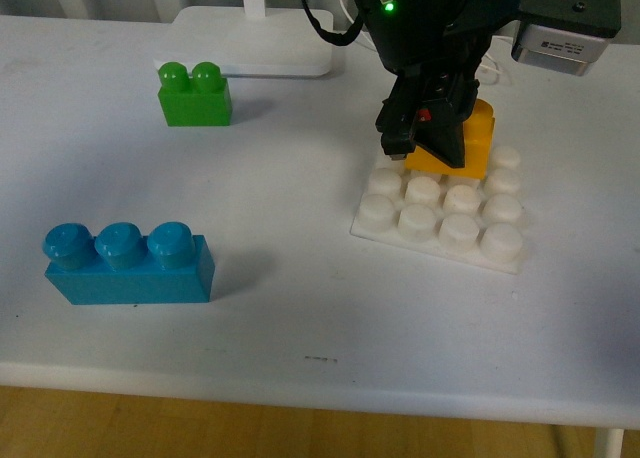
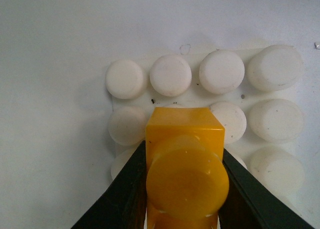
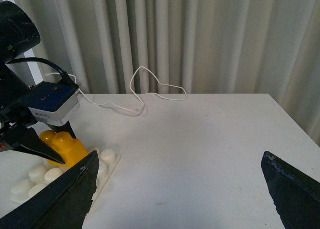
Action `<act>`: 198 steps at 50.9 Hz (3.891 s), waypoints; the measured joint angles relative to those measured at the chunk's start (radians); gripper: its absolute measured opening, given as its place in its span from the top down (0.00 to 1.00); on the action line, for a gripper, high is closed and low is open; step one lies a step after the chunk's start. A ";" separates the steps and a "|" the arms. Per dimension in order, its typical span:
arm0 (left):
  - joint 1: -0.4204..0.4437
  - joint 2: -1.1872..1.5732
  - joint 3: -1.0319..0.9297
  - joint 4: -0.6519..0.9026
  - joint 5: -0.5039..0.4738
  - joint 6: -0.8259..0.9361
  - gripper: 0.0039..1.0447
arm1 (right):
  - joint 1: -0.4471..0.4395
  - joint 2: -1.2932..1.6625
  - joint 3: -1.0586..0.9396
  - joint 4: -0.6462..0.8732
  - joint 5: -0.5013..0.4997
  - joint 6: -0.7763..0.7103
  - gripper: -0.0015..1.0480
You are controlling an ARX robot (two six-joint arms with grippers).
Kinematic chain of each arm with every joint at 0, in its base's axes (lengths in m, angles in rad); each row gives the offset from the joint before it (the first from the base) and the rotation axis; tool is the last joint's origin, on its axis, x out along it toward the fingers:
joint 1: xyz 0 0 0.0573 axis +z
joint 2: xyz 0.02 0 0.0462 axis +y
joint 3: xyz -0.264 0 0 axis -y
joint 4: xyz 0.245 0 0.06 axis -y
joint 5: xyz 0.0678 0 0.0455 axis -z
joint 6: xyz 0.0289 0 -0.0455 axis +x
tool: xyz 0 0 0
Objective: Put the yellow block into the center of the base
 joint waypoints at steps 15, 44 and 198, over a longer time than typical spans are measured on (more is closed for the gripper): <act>-0.005 0.025 0.021 -0.007 -0.014 0.000 0.70 | 0.000 0.000 0.000 0.000 0.000 0.000 0.09; -0.015 0.041 0.014 -0.003 -0.045 0.002 0.70 | 0.000 0.000 0.000 0.000 0.000 0.000 0.09; 0.468 -1.620 -1.889 1.435 -0.514 -1.354 0.92 | 0.000 0.000 0.000 0.000 0.000 0.000 0.09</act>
